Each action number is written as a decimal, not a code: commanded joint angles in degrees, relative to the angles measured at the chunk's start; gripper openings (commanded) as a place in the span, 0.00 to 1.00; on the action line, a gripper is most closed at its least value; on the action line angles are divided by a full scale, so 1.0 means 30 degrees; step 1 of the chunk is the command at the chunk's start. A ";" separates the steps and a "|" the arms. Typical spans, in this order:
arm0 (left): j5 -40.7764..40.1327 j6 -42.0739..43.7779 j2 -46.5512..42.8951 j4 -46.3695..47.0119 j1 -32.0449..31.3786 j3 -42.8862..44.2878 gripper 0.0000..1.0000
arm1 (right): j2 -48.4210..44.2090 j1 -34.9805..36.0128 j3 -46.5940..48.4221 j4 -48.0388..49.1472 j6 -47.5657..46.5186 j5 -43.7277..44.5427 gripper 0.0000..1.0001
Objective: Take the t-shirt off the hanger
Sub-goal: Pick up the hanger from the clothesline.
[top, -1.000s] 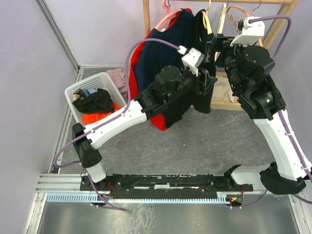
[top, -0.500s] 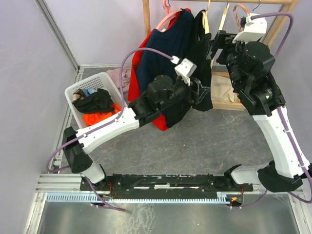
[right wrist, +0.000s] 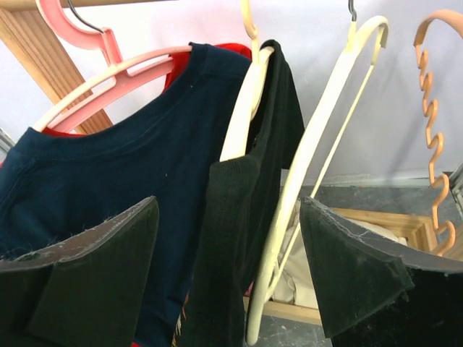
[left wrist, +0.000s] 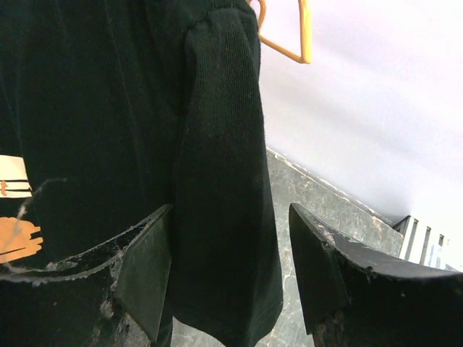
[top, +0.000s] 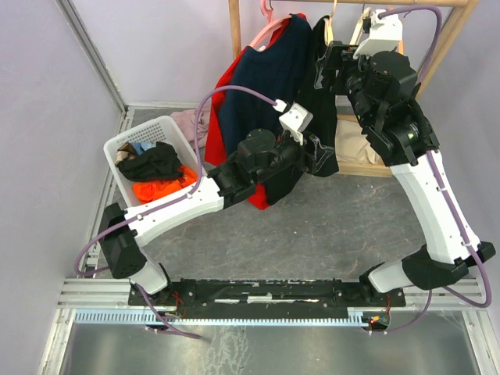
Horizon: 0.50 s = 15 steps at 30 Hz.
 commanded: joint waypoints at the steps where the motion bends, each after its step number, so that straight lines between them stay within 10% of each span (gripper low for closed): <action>1: 0.0387 -0.0125 -0.0898 0.1722 -0.0003 -0.0241 0.70 | 0.0499 -0.0078 0.1794 -0.0283 0.0430 -0.0367 0.86; 15: 0.0980 -0.0701 -0.0529 0.1910 -0.0004 -0.0179 0.70 | 0.1479 -0.0154 0.3246 -0.2029 0.1093 -0.0201 0.76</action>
